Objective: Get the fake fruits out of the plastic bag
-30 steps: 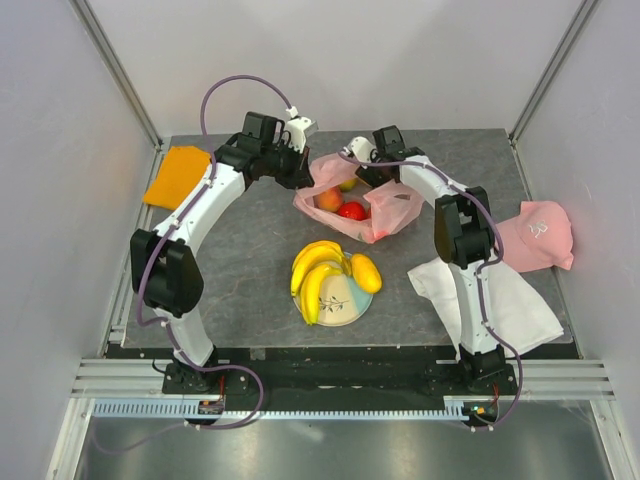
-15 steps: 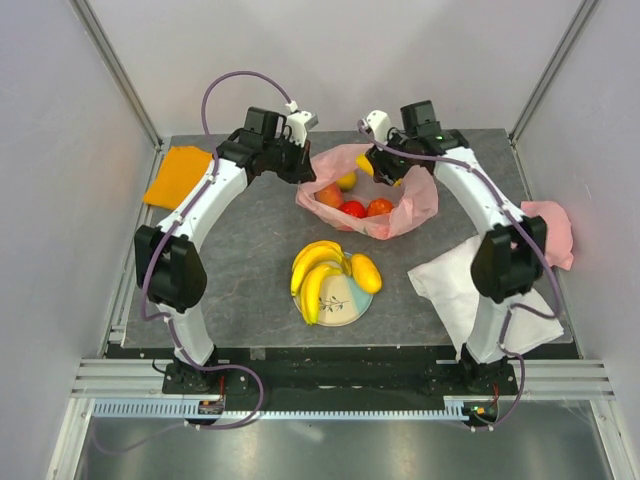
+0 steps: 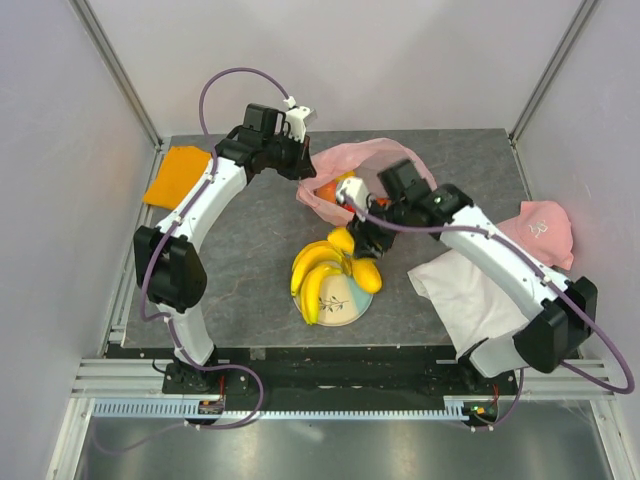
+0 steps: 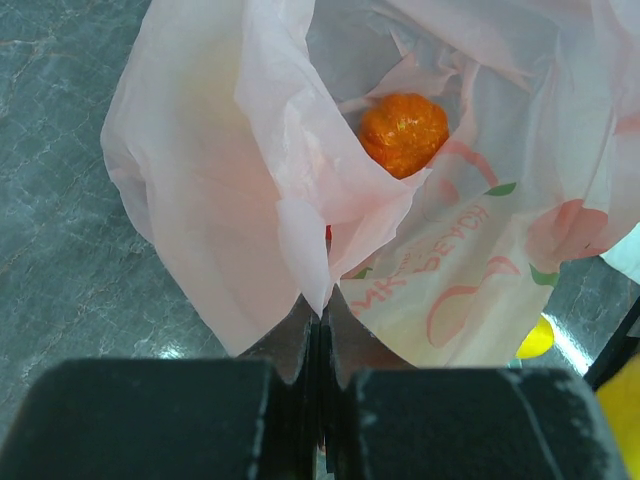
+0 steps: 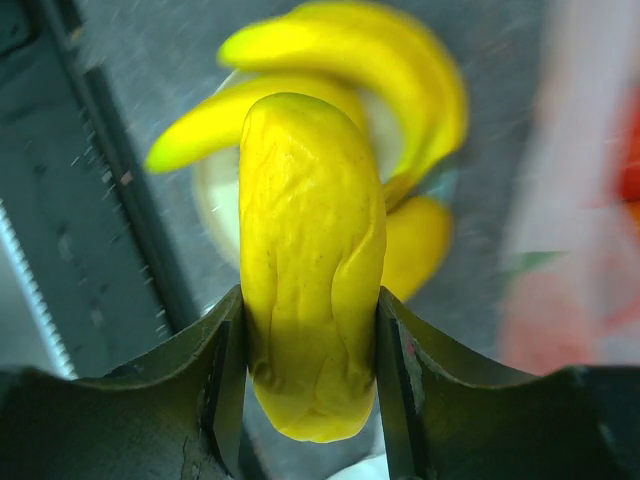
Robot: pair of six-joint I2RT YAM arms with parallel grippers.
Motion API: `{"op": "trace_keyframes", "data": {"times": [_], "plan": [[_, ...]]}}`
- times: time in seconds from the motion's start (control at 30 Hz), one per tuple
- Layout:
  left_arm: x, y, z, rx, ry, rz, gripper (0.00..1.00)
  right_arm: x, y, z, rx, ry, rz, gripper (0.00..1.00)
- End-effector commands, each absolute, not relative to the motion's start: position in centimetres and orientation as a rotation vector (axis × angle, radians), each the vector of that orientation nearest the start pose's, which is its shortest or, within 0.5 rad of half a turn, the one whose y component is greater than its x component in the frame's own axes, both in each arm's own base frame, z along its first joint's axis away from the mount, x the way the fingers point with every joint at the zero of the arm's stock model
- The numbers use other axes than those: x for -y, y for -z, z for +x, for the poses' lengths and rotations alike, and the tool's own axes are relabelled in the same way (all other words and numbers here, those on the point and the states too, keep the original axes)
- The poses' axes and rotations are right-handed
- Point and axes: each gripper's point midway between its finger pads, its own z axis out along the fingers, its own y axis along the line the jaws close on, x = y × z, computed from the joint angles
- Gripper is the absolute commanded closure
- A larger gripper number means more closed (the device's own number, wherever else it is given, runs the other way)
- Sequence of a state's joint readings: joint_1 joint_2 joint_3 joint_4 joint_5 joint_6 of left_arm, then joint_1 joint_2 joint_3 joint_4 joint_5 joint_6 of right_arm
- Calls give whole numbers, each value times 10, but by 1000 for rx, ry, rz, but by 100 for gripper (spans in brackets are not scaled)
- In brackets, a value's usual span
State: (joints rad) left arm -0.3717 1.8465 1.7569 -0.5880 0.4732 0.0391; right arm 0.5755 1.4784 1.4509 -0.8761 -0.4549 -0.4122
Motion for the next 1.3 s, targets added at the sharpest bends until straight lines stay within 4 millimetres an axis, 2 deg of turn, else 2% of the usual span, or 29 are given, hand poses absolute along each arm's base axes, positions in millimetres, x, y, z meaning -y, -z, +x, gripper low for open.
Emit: {"op": "trace_keyframes", "data": {"times": [0.0,0.13,0.27,0.37,0.57,0.73,0.83,1.0,1.1,1.13,1.27], "plan": [[252,-272,432,-2032,701,682,98,-264,-195,198,-2133,-756,-1373,75],[249,-276,422,-2027,706,687,98,-272,-167,172,-2293,-847,-1299,76],[246,-280,412,-2020,709,689,99,-280,-138,171,-2509,-884,-1092,76],[242,-285,405,-2012,701,690,98,-277,-119,170,-2650,-859,-927,76],[237,-293,395,-1991,694,688,98,-279,-100,168,-2830,-830,-656,78],[234,-294,392,-1985,678,696,98,-299,-93,177,-2902,-833,-489,75],[234,-291,389,-1990,682,700,98,-302,-85,181,-2934,-740,-450,76],[235,-290,387,-1995,698,697,99,-307,-74,185,-2977,-700,-383,75],[235,-290,386,-1996,699,698,98,-309,-68,180,-2997,-685,-383,62],[235,-290,386,-1996,702,698,98,-310,-67,179,-2997,-688,-386,54],[238,-290,385,-1995,721,698,98,-317,-71,176,-2982,-729,-408,39]]}}
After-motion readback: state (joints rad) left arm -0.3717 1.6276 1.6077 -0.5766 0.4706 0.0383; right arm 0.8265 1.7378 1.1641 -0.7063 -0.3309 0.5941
